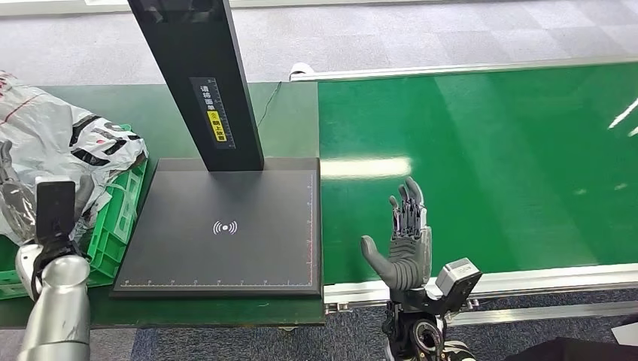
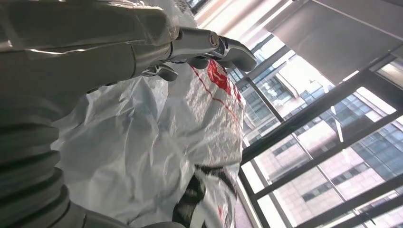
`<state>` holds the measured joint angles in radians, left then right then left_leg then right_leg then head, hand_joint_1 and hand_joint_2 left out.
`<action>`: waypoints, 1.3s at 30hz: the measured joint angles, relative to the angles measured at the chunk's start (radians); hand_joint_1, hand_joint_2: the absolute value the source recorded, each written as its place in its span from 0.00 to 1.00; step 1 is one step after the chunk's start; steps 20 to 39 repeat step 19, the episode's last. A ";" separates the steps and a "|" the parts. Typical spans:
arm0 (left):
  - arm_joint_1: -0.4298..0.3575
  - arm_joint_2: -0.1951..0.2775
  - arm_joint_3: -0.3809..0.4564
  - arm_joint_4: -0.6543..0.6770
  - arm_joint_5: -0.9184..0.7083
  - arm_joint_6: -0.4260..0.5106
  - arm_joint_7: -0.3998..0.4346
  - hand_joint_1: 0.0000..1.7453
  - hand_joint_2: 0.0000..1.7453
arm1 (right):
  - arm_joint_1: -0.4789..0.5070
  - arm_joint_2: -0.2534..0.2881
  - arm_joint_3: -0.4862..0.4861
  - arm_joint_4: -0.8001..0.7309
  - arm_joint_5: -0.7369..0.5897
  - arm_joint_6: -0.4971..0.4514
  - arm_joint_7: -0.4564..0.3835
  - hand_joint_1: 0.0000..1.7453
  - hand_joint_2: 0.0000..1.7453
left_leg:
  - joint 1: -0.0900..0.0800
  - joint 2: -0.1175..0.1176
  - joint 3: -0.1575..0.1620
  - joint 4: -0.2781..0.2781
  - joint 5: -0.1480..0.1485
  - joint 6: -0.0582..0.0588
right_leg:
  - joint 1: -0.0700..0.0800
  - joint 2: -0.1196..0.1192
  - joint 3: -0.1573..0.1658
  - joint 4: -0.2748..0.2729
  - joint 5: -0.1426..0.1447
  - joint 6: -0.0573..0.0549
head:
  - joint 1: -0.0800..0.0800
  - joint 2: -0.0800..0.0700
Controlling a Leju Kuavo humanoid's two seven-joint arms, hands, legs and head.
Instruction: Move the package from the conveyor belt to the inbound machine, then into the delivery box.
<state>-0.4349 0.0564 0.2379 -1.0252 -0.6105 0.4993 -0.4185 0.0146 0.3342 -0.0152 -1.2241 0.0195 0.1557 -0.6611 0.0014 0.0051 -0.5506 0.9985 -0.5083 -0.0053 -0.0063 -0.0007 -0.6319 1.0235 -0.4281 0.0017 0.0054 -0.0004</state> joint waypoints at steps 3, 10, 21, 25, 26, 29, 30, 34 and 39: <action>0.070 -0.016 -0.029 -0.074 0.002 0.000 0.000 0.00 1.00 | 0.005 0.000 -0.002 -0.004 0.000 0.000 0.000 0.00 1.00 | 0.000 0.000 0.000 0.000 0.000 0.000 | 0.000 0.000 0.000 0.000 0.000 0.000 | 0.000 0.000; 0.193 -0.053 -0.072 -0.217 0.063 -0.043 -0.040 0.00 1.00 | 0.008 0.000 -0.006 -0.007 0.000 -0.002 0.000 0.00 1.00 | 0.000 0.000 0.000 0.000 0.000 0.000 | 0.000 0.001 0.000 0.000 0.000 0.000 | 0.000 0.000; 0.477 -0.180 -0.350 -0.370 0.377 -0.504 -0.166 0.00 1.00 | 0.001 0.000 -0.013 0.005 0.062 -0.063 0.016 0.00 1.00 | -0.001 0.000 -0.001 0.000 -0.004 0.003 | -0.002 0.000 0.000 -0.001 -0.002 0.002 | 0.000 0.000; 0.477 -0.180 -0.350 -0.370 0.377 -0.504 -0.166 0.00 1.00 | 0.001 0.000 -0.013 0.005 0.062 -0.063 0.016 0.00 1.00 | -0.001 0.000 -0.001 0.000 -0.004 0.003 | -0.002 0.000 0.000 -0.001 -0.002 0.002 | 0.000 0.000; 0.477 -0.180 -0.350 -0.370 0.377 -0.504 -0.166 0.00 1.00 | 0.001 0.000 -0.013 0.005 0.062 -0.063 0.016 0.00 1.00 | -0.001 0.000 -0.001 0.000 -0.004 0.003 | -0.002 0.000 0.000 -0.001 -0.002 0.002 | 0.000 0.000; 0.477 -0.180 -0.350 -0.370 0.377 -0.504 -0.166 0.00 1.00 | 0.001 0.000 -0.013 0.005 0.062 -0.063 0.016 0.00 1.00 | -0.001 0.000 -0.001 0.000 -0.004 0.003 | -0.002 0.000 0.000 -0.001 -0.002 0.002 | 0.000 0.000; 0.477 -0.180 -0.350 -0.370 0.377 -0.504 -0.166 0.00 1.00 | 0.001 0.000 -0.013 0.005 0.062 -0.063 0.016 0.00 1.00 | -0.001 0.000 -0.001 0.000 -0.004 0.003 | -0.002 0.000 0.000 -0.001 -0.002 0.002 | 0.000 0.000; 0.477 -0.180 -0.350 -0.370 0.377 -0.504 -0.166 0.00 1.00 | 0.001 0.000 -0.013 0.005 0.062 -0.063 0.016 0.00 1.00 | -0.001 0.000 -0.001 0.000 -0.004 0.003 | -0.002 0.000 0.000 -0.001 -0.002 0.002 | 0.000 0.000; 0.477 -0.180 -0.350 -0.370 0.377 -0.504 -0.166 0.00 1.00 | 0.001 0.000 -0.013 0.005 0.062 -0.063 0.016 0.00 1.00 | -0.001 0.000 -0.001 0.000 -0.004 0.003 | -0.002 0.000 0.000 -0.001 -0.002 0.002 | 0.000 0.000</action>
